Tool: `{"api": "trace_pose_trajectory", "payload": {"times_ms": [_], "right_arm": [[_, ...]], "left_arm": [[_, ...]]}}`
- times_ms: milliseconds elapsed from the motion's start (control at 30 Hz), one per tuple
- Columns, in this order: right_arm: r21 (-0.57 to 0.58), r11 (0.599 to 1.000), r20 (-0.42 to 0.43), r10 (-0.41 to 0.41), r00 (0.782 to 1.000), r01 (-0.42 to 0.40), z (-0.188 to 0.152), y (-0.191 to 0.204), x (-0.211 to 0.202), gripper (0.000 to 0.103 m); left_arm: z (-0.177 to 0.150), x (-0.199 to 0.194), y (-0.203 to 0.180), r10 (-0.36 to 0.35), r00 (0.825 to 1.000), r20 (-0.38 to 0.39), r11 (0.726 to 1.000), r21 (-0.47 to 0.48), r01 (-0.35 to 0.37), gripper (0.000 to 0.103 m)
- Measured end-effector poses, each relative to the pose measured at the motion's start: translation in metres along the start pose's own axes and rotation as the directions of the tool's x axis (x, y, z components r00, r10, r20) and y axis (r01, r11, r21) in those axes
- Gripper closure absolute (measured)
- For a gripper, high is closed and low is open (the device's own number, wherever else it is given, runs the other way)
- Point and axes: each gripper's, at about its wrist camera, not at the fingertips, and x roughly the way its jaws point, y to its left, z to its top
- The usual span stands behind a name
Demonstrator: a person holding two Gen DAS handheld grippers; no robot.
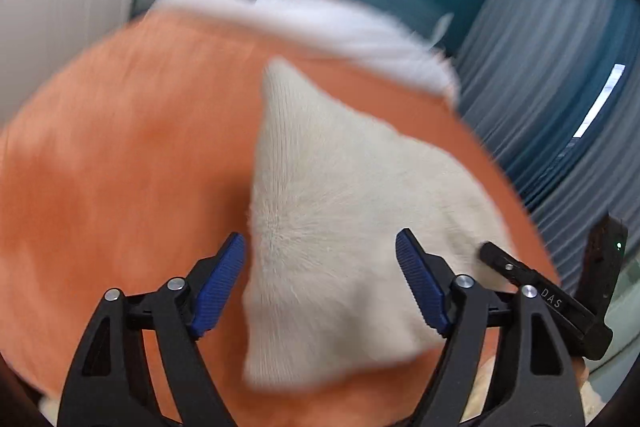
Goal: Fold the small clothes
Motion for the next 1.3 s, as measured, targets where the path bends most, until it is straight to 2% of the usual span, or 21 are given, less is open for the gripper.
{"api": "trace_pose_trajectory", "payload": {"times_ms": [100, 233, 300, 433, 500, 533, 567, 600, 633, 667, 700, 733, 833, 933, 1000, 1067, 1100, 1133, 1167, 1200, 1300], "right_arm": [[0.079, 0.997, -0.038, 0.002, 0.999, 0.001, -0.035, -0.029, 0.006, 0.051], [0.1, 0.995, -0.028, 0.01, 1.0, -0.007, -0.016, -0.039, 0.007, 0.034], [0.117, 0.992, -0.048, 0.044, 0.998, -0.038, -0.003, -0.04, 0.022, 0.02], [0.137, 0.99, -0.17, 0.046, 0.984, -0.023, 0.001, -0.044, 0.076, 0.02], [0.196, 0.979, -0.225, 0.095, 0.97, -0.05, -0.007, -0.05, 0.104, 0.02], [0.228, 0.972, -0.238, 0.119, 0.964, -0.063, -0.01, -0.053, 0.113, 0.02], [0.256, 0.964, -0.24, 0.141, 0.961, -0.077, -0.013, -0.055, 0.119, 0.025], [0.267, 0.958, -0.229, 0.17, 0.959, -0.106, -0.011, -0.052, 0.121, 0.054], [0.257, 0.959, -0.241, 0.18, 0.954, -0.116, -0.005, -0.046, 0.12, 0.059], [0.23, 0.968, -0.232, 0.155, 0.96, -0.101, 0.004, -0.039, 0.114, 0.068], [0.181, 0.976, -0.192, 0.157, 0.969, -0.123, 0.016, -0.029, 0.101, 0.071], [0.129, 0.978, -0.141, 0.182, 0.973, -0.164, 0.028, -0.017, 0.085, 0.072], [0.025, 0.971, -0.019, 0.24, 0.971, -0.24, 0.053, 0.008, 0.038, 0.073], [-0.013, 0.971, 0.012, 0.238, 0.971, -0.238, 0.055, 0.006, 0.029, 0.071], [0.006, 0.985, -0.063, 0.172, 0.983, -0.172, 0.04, -0.01, 0.063, 0.066], [0.083, 0.993, -0.232, 0.096, 0.968, -0.078, 0.018, -0.033, 0.114, 0.066], [0.122, 0.991, -0.249, 0.084, 0.965, -0.055, 0.01, -0.045, 0.124, 0.064], [0.17, 0.981, -0.189, 0.127, 0.974, -0.095, 0.014, -0.048, 0.116, 0.064], [0.182, 0.98, -0.159, 0.108, 0.981, -0.078, 0.018, -0.047, 0.103, 0.064], [0.163, 0.985, -0.115, 0.077, 0.99, -0.058, 0.024, -0.043, 0.084, 0.065], [0.092, 0.991, 0.013, 0.099, 0.995, -0.1, 0.035, -0.027, 0.035, 0.069]], "left_arm": [[-0.031, 0.004, 0.042, -0.029, 0.999, -0.03, 0.993, -0.118, 0.026, 0.03], [-0.019, 0.008, 0.069, -0.084, 0.996, 0.02, 0.965, -0.248, 0.086, 0.017], [-0.006, 0.016, 0.07, -0.104, 0.994, 0.02, 0.955, -0.278, 0.106, 0.015], [0.003, 0.047, 0.052, -0.158, 0.987, -0.027, 0.951, -0.274, 0.144, 0.008], [-0.002, 0.069, 0.044, -0.176, 0.98, -0.09, 0.949, -0.279, 0.145, 0.008], [-0.005, 0.084, 0.043, -0.19, 0.973, -0.132, 0.946, -0.29, 0.145, 0.009], [-0.008, 0.094, 0.042, -0.177, 0.971, -0.161, 0.948, -0.292, 0.124, 0.019], [-0.01, 0.1, 0.041, -0.157, 0.971, -0.182, 0.953, -0.285, 0.101, 0.028], [-0.009, 0.102, 0.04, -0.143, 0.97, -0.197, 0.959, -0.269, 0.086, 0.037], [-0.004, 0.097, 0.038, -0.149, 0.972, -0.18, 0.96, -0.264, 0.098, 0.048], [0.001, 0.089, 0.037, -0.172, 0.973, -0.157, 0.957, -0.261, 0.127, 0.053], [0.009, 0.077, 0.033, -0.194, 0.974, -0.119, 0.956, -0.244, 0.161, 0.057], [0.03, 0.04, 0.022, -0.226, 0.974, -0.006, 0.957, -0.187, 0.221, 0.058], [0.033, 0.031, 0.021, -0.231, 0.973, 0.019, 0.958, -0.169, 0.231, 0.056], [0.021, 0.052, 0.024, -0.163, 0.986, -0.041, 0.979, -0.127, 0.156, 0.055], [0.002, 0.086, 0.029, -0.069, 0.984, -0.165, 0.99, -0.129, 0.047, 0.055], [-0.007, 0.092, 0.034, -0.043, 0.984, -0.174, 0.991, -0.132, 0.02, 0.053], [-0.01, 0.085, 0.035, -0.053, 0.99, -0.134, 0.99, -0.135, 0.035, 0.052], [-0.009, 0.077, 0.033, -0.051, 0.991, -0.126, 0.99, -0.135, 0.034, 0.052], [-0.008, 0.07, 0.031, -0.043, 0.992, -0.121, 0.991, -0.129, 0.027, 0.053], [-0.007, 0.053, 0.019, 0.013, 0.995, -0.094, 0.999, -0.046, -0.017, 0.053]]}}
